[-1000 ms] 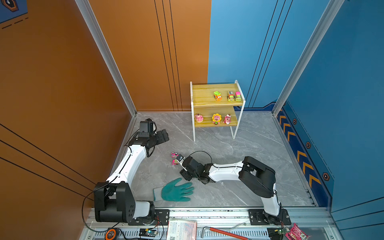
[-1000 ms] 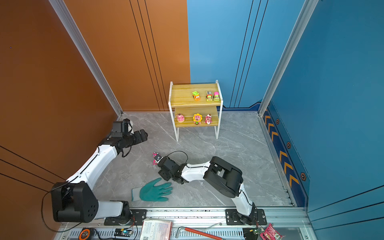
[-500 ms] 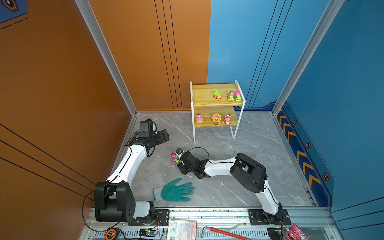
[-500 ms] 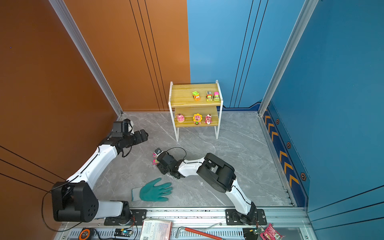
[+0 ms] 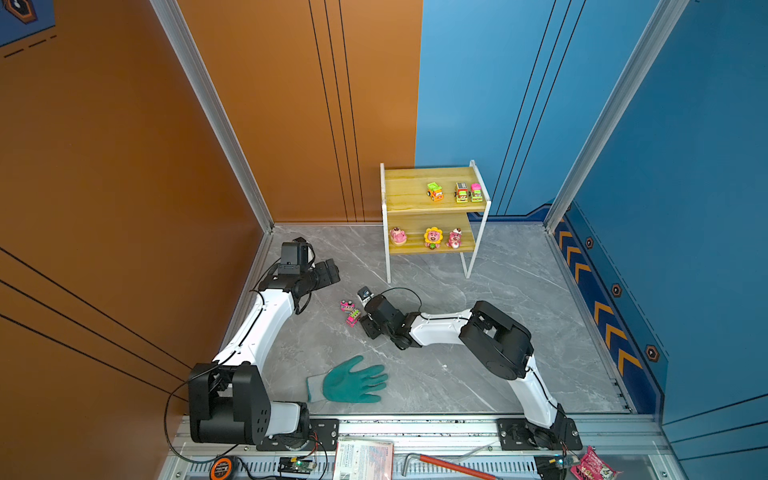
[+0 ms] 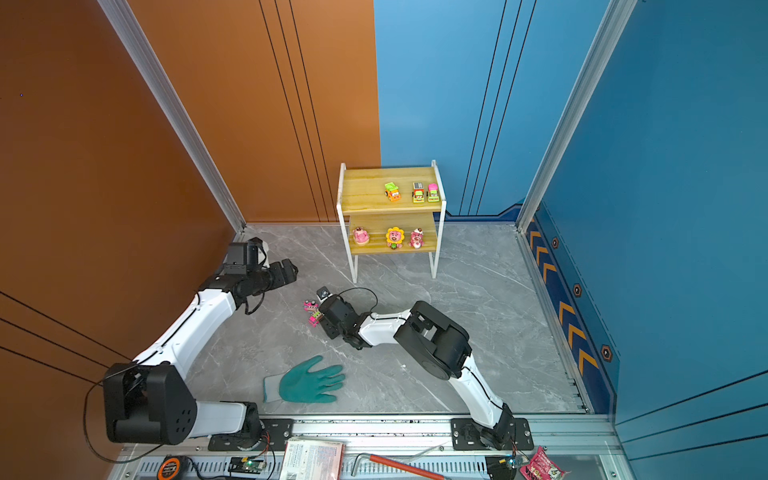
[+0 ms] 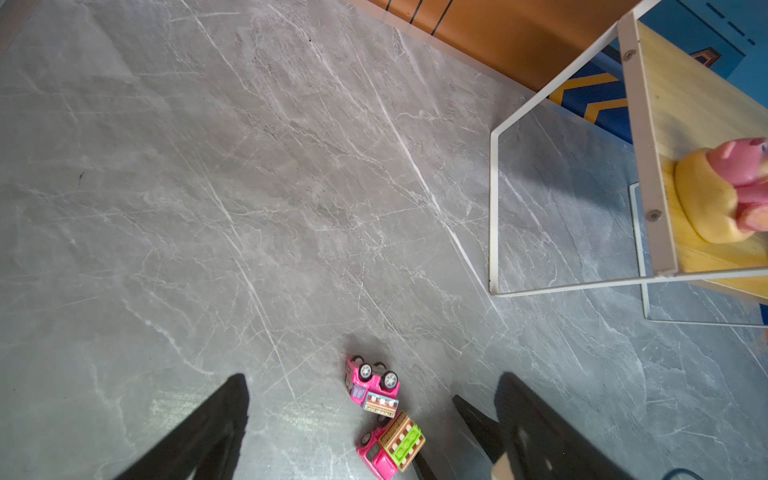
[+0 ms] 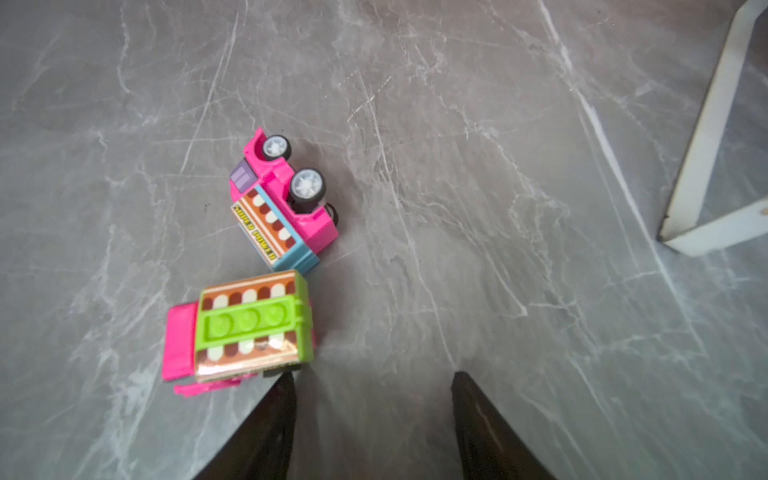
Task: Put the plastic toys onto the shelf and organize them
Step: 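Lower the right gripper over the pink cars beside the glove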
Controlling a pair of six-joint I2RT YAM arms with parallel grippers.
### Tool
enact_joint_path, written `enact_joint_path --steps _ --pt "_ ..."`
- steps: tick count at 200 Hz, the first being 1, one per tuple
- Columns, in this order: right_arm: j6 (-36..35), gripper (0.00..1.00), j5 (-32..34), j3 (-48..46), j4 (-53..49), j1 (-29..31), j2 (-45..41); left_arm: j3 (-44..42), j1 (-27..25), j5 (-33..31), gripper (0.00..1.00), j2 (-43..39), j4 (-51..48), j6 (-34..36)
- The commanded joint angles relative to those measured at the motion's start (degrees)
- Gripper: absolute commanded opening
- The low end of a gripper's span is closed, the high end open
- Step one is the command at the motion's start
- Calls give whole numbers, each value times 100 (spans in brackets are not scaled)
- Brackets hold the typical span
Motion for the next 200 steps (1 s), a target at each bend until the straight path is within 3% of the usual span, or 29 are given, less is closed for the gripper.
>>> enact_joint_path --steps 1,80,121,162,200 --pt "75 60 167 246 -89 -71 218 118 -44 -37 94 29 -87 41" --pt "-118 62 19 757 -114 -283 545 145 -76 -57 94 82 -99 64" --pt "-107 64 193 111 368 -272 -76 153 -92 -57 94 108 -106 59" --pt "190 64 734 -681 868 -16 -966 145 -156 -86 94 91 -112 77" --pt "876 68 1609 -994 1288 492 -1182 145 -213 -108 94 91 -128 90"
